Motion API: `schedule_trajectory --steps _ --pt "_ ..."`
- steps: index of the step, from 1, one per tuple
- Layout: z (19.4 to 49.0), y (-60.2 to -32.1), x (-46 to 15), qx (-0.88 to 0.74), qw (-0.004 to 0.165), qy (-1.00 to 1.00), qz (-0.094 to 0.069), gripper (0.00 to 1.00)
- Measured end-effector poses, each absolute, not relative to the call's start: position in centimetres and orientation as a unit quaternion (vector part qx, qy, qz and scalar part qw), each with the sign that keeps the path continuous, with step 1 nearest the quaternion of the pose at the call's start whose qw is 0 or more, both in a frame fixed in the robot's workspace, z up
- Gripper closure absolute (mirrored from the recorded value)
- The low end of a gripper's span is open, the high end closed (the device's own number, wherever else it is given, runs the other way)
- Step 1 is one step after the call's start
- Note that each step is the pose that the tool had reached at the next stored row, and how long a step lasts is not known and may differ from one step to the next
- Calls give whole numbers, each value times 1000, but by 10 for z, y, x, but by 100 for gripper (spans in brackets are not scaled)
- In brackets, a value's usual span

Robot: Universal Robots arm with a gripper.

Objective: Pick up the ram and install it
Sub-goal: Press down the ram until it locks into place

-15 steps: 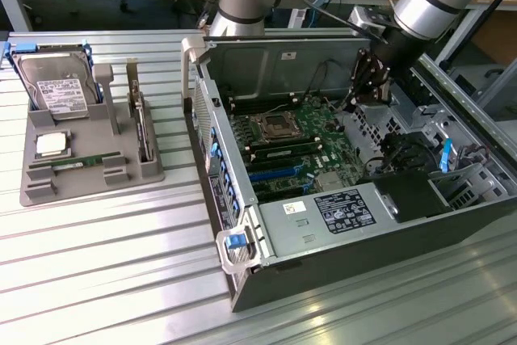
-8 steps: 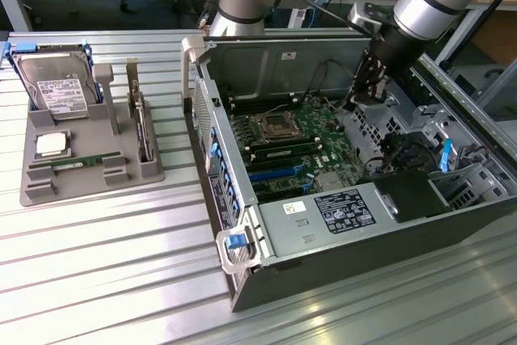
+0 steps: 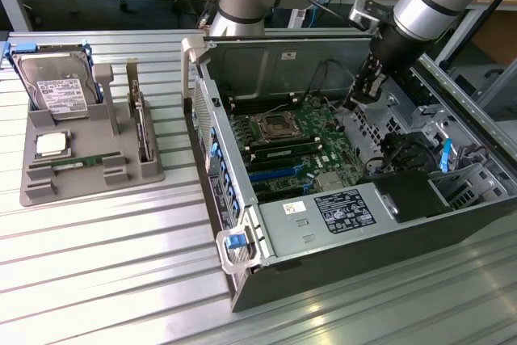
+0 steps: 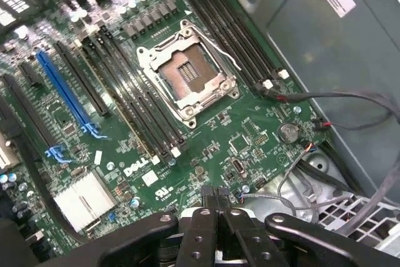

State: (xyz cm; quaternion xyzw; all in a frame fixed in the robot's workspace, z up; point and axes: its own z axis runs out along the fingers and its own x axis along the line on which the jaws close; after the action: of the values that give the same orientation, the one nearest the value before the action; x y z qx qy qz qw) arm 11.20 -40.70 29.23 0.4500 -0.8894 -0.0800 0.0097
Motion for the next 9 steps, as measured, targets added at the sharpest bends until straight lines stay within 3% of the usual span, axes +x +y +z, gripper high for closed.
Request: schedule_trajectory --steps 9 --pt "292 -407 112 338 0 -938 -81 89"
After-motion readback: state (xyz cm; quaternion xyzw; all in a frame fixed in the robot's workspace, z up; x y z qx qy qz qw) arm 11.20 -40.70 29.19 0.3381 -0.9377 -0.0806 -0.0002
